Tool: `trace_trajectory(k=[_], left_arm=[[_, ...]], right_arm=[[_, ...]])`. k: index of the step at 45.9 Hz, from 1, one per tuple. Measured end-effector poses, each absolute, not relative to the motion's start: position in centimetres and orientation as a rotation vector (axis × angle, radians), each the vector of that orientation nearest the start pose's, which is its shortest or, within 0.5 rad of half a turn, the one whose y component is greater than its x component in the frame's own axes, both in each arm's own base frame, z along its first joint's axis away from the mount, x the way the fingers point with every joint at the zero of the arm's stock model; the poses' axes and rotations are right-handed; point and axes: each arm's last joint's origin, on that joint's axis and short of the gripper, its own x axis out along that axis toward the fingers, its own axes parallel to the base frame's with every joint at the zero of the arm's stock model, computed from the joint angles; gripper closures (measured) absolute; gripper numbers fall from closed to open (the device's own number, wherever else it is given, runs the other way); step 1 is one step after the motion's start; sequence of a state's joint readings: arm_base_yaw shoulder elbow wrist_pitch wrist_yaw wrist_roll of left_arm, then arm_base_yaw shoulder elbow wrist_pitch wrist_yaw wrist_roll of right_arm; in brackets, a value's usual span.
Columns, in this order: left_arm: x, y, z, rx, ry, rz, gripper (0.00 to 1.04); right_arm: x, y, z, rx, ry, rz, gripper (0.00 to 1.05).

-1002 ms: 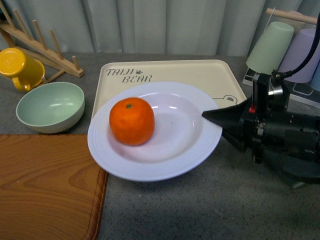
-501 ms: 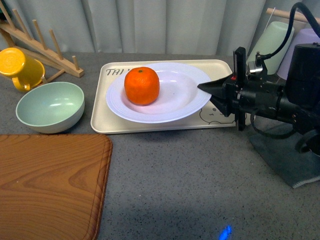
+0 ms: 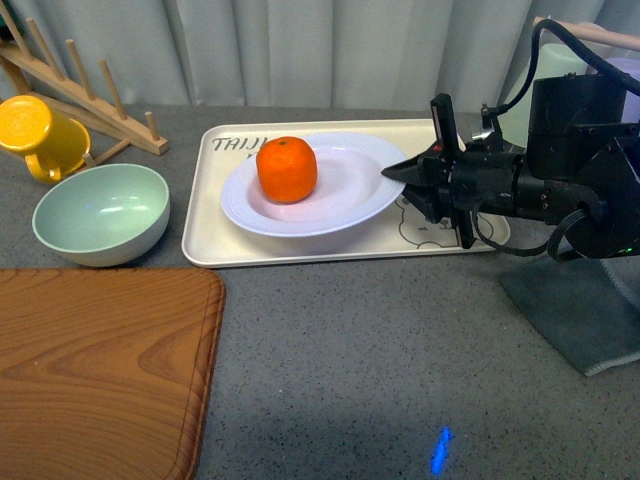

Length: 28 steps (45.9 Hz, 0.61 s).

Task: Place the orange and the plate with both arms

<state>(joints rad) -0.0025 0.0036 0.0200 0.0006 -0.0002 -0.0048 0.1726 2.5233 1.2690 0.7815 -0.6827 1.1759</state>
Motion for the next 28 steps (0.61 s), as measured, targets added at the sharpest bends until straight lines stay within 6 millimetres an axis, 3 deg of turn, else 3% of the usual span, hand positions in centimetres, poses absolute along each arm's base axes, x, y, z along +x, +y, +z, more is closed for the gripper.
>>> trace_trajectory(k=[6, 21, 28], left_arm=[[9.7, 0.0, 17.0, -0.005, -0.017, -0.002, 0.06], [9.7, 0.0, 17.0, -0.005, -0.017, -0.002, 0.06], [9.7, 0.0, 17.0, -0.005, -0.017, -0.002, 0.06]], right_arm=[[43.8, 9.4, 0.2, 1.179, 0.918, 0.469, 0.78], [42.4, 8.4, 0.7, 1.111, 0.927, 0.404, 0.1], [42.0, 7.5, 1.2, 1.083, 0.915, 0.358, 0.1]])
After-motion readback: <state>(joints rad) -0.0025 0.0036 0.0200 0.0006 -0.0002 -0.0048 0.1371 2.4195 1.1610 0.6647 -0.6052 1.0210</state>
